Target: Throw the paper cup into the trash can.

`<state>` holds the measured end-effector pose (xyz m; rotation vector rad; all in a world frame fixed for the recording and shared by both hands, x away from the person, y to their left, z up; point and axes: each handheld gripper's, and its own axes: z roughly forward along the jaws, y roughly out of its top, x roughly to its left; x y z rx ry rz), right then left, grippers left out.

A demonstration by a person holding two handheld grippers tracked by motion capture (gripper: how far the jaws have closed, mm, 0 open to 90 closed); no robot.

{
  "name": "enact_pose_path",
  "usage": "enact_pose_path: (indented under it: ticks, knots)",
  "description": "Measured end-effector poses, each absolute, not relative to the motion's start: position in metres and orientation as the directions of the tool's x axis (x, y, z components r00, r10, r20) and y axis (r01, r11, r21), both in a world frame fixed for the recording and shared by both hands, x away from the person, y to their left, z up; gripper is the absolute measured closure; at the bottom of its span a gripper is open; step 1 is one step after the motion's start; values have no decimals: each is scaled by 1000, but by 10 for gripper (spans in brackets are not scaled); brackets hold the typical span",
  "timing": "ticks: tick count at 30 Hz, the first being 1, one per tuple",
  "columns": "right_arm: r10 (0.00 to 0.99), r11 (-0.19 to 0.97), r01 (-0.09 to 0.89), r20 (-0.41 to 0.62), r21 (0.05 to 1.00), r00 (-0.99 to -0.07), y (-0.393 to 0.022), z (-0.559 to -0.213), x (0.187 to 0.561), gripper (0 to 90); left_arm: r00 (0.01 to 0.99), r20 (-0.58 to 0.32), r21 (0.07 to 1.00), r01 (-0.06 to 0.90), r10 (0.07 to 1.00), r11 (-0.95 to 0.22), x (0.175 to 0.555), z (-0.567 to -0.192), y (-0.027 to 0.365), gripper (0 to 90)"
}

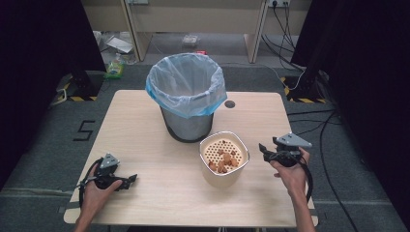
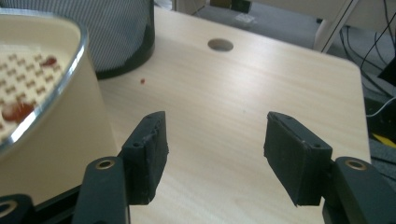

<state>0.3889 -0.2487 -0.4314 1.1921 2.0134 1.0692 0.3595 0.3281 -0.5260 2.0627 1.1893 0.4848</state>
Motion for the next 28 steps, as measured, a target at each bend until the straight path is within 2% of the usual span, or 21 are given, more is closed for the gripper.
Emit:
enact_pose_path:
  ticks: [12, 19, 23, 28]
  knots:
    - [903, 299, 545, -47, 783, -428, -255, -474, 378, 368, 509, -23, 726, 600, 860, -336, 359, -526, 328, 0]
    - [897, 342, 607, -57, 717, -438, -252, -493, 376, 324, 509, -23, 726, 600, 860, -336, 359, -526, 328, 0]
    - [884, 373, 619, -62, 692, -463, -246, -504, 376, 332, 509, -23, 726, 600, 860, -336, 359, -526, 328, 0]
    - [885, 337, 631, -7, 698, -465, -243, -509, 375, 293, 509, -23, 726, 600, 860, -336, 359, -526, 328, 0]
